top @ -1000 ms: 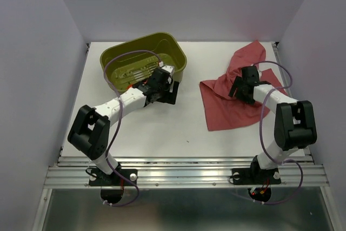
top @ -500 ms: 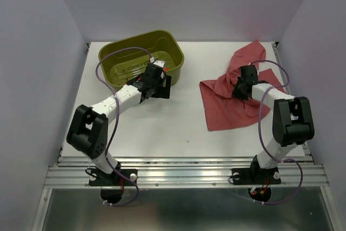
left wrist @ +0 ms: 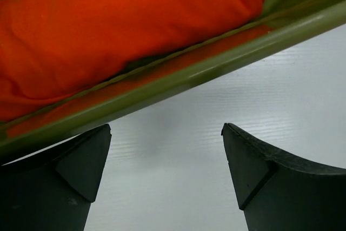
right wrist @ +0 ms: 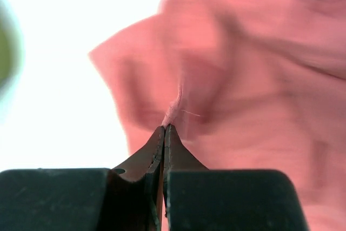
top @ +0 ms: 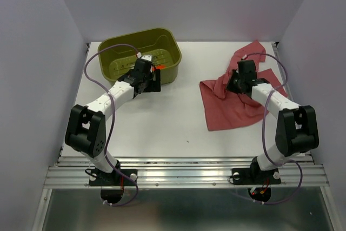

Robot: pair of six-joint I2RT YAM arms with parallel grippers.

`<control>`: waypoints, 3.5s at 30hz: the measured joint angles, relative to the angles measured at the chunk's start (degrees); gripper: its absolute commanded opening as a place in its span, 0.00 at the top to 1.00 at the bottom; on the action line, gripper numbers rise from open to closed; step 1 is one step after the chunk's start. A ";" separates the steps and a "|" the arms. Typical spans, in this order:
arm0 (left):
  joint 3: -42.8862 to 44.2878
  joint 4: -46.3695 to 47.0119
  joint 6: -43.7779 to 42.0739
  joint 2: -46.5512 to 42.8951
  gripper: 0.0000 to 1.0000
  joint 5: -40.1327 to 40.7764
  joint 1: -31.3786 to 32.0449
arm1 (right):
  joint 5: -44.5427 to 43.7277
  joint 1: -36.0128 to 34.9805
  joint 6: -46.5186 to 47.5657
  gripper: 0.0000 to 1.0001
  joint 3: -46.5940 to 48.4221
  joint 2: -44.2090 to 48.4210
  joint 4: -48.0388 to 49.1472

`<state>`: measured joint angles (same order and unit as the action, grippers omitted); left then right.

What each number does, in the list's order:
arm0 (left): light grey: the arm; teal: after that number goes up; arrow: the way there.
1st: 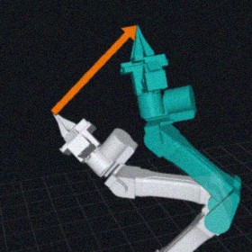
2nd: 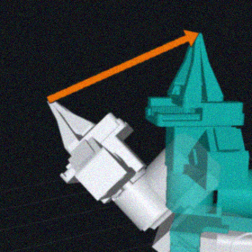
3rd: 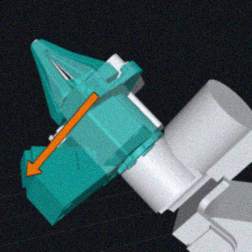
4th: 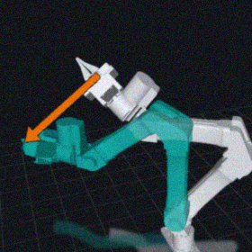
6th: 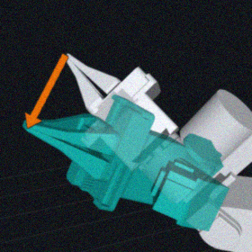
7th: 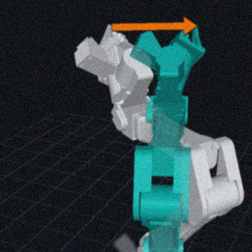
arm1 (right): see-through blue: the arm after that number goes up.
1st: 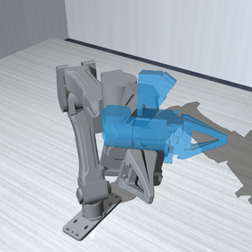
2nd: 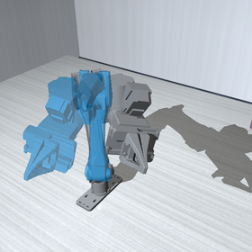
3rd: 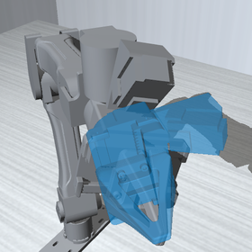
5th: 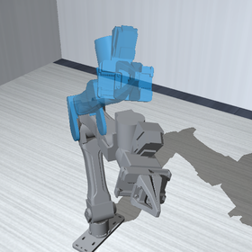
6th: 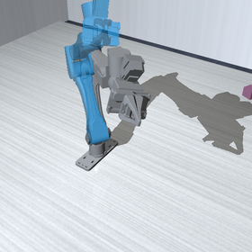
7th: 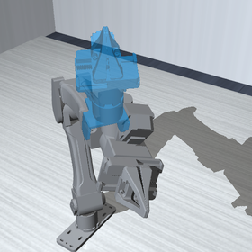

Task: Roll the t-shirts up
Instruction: Move the bin to the center of the board, then move the T-shirt to the center of the board.

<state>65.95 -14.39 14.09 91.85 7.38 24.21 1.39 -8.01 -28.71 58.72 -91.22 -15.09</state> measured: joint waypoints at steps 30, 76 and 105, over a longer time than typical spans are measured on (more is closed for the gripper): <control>-3.02 -4.02 9.81 -21.75 0.05 -7.56 2.38 | -5.31 -25.90 -0.52 0.09 5.90 7.67 -3.41; 9.88 1.18 20.44 21.00 1.00 -1.38 28.63 | -8.83 13.94 -2.67 0.00 -8.92 14.38 -7.21; -6.01 -4.07 18.64 -0.22 1.00 5.55 11.72 | 1.42 13.57 -1.03 0.70 -12.68 2.51 0.63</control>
<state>59.94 -18.46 32.73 91.64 12.93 35.92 2.81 5.56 -29.74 46.04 -88.71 -14.46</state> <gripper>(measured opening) 0.037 0.528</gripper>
